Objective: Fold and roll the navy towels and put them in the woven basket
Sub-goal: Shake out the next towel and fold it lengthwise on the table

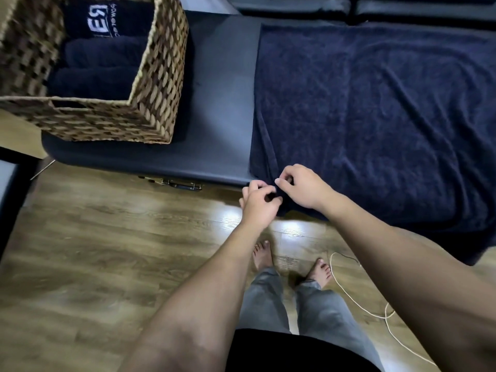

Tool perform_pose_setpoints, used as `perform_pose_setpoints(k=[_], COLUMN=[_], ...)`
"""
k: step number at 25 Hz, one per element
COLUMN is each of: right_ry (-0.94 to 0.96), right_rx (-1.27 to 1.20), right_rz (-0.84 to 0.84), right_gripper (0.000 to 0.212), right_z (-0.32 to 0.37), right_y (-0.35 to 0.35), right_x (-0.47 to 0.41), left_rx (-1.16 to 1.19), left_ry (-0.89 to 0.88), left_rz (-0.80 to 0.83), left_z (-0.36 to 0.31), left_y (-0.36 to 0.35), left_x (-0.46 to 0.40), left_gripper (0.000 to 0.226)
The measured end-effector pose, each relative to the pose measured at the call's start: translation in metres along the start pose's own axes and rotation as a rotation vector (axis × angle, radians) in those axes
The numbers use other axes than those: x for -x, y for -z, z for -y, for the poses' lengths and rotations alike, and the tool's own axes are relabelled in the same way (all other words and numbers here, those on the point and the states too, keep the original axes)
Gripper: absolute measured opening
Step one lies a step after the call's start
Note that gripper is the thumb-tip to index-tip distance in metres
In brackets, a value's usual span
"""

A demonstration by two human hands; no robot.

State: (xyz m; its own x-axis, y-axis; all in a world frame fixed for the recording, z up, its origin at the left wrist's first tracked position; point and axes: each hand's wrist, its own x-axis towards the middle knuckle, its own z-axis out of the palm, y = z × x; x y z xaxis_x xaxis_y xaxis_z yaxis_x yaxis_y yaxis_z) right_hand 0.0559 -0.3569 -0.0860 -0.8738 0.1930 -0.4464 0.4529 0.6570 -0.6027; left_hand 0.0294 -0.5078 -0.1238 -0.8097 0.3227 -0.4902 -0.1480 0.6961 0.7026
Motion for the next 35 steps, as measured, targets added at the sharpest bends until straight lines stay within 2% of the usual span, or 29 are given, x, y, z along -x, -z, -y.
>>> perform_pose_setpoints(k=[1, 4, 6, 9, 11, 13, 15, 16, 19, 20, 23, 27, 29, 32, 33, 35], right_ry=[-0.021, -0.088, -0.120, -0.189, -0.203, -0.206, -0.209, -0.206, -0.202, -0.204, -0.196, -0.205, -0.202, -0.194, -0.191, -0.207], right_rx=[-0.058, -0.177, -0.195, -0.308, -0.311, -0.279, -0.328, -0.371, -0.445, -0.455, -0.506, -0.510, -0.536, -0.539, -0.535, -0.535], right_rz=[-0.005, -0.019, -0.023, -0.055, -0.061, -0.051, -0.056, -0.061, -0.121, -0.154, -0.213, -0.199, -0.205, -0.183, -0.132, 0.105], right_gripper=[0.022, 0.028, 0.035, 0.042, 0.036, 0.035, 0.025, 0.021, 0.023, 0.025, 0.023, 0.024, 0.026, 0.024, 0.024, 0.020], right_z=[0.004, 0.010, 0.012, 0.017, 0.020, 0.022, 0.022, 0.022, 0.021, 0.022, 0.023, 0.020, 0.021, 0.027, 0.027, 0.030], right_y=[-0.001, -0.003, -0.007, -0.014, -0.015, -0.014, -0.011, -0.008, 0.002, 0.007, 0.016, 0.018, 0.016, 0.013, 0.012, 0.010], right_x=[0.001, 0.003, 0.001, -0.007, -0.013, -0.015, -0.015, -0.014, -0.014, -0.013, -0.013, -0.013, -0.012, -0.011, -0.011, -0.009], left_rx=[0.011, 0.286, 0.335, 0.518, 0.730, 0.858, 0.846, 0.823, 0.719, 0.679, 0.647, 0.658, 0.566, 0.498, 0.500, 0.520], left_ry=[0.021, 0.210, 0.203, 0.129, 0.187, 0.303, 0.422, 0.474, 0.538, 0.522, 0.367, 0.227, 0.200, 0.191, 0.211, 0.278], left_rz=[0.009, -0.043, -0.075, -0.079, -0.107, -0.150, -0.152, -0.156, -0.195, -0.240, -0.382, -0.404, -0.359, -0.102, -0.039, -0.028], left_z=[-0.002, -0.010, -0.005, -0.005, -0.017, -0.028, -0.030, -0.029, -0.021, -0.020, 0.000, 0.008, 0.009, 0.026, 0.034, 0.042], left_y=[0.000, 0.006, 0.004, 0.007, 0.015, 0.022, 0.026, 0.028, 0.028, 0.028, 0.020, 0.016, 0.013, 0.004, 0.002, 0.004], left_x=[0.001, 0.002, -0.004, -0.014, -0.017, -0.024, -0.034, -0.039, -0.042, -0.038, -0.035, -0.027, -0.021, -0.016, -0.016, -0.013], left_gripper=[0.009, 0.023, 0.041, 0.046, 0.037, 0.012, 0.035, 0.033, 0.003, 0.006, 0.034, 0.037, 0.032, 0.025, 0.019, 0.018])
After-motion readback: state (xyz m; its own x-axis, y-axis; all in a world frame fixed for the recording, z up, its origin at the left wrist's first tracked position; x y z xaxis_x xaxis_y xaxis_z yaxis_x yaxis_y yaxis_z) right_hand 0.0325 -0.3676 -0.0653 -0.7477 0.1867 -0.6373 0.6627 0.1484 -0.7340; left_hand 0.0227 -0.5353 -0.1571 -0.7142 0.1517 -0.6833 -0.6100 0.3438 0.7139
